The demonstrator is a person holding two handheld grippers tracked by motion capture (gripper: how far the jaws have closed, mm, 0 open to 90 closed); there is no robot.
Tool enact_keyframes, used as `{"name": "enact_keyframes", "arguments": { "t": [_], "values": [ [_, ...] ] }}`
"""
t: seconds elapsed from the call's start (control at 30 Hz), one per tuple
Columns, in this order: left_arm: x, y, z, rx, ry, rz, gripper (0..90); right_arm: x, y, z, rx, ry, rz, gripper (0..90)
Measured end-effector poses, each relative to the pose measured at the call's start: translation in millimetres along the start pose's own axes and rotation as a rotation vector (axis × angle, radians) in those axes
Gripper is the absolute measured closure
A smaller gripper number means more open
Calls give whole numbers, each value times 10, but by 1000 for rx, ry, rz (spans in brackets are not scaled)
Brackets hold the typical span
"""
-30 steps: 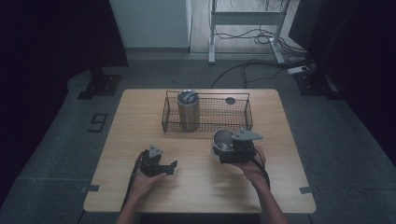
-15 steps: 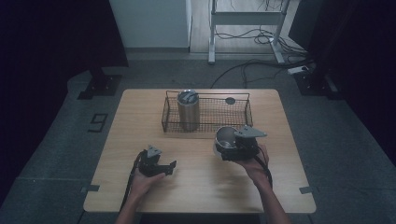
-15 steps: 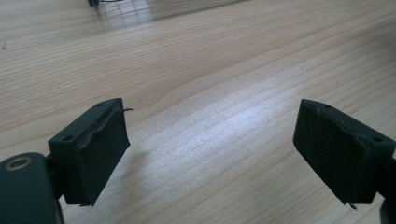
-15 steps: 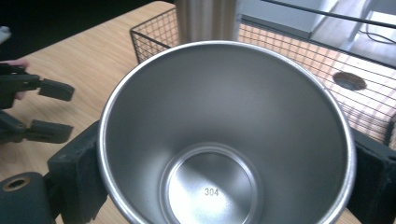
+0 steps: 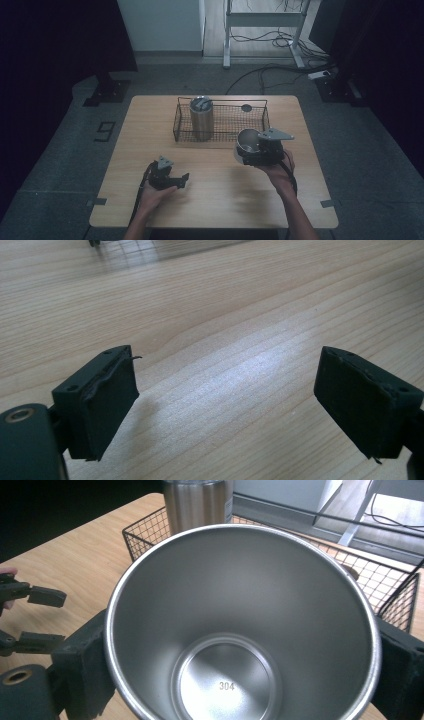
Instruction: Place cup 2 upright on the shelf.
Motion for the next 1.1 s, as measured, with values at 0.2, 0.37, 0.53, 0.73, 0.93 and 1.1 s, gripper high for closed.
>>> {"name": "enact_keyframes", "arguments": {
  "t": [0.2, 0.37, 0.53, 0.73, 0.93, 1.1],
  "values": [
    [-11, 16, -3, -5, -2, -6, 104, -44, -87, 93, 16, -7, -18, 66],
    [-12, 17, -2, -7, -1, -12, 104, -70, -130, 188, 16, -15, -30, 66],
    [-11, 20, -4, -5, 5, -12, 104, -79, -181, 291, 15, -21, -41, 66],
    [-20, 18, -4, -3, 1, -11, 104, -7, -177, 337, -23, -4, -60, 66],
    [-48, 25, 5, -5, -18, -3, 122, 74, -184, 381, -45, 8, -64, 66],
    [-45, 33, 0, -9, -13, -3, 122, 114, -229, 415, -39, 1, -57, 66]
  ]
}}
Point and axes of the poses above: each handheld gripper's, and its own axes: x roughly forward along the jaws, z roughly out of its top, y roughly to its left, the point moved 3 cm from there along x, roughly forward along the jaws, and after that the axes turned 9 degrees about -z, right-handed, at the moved point
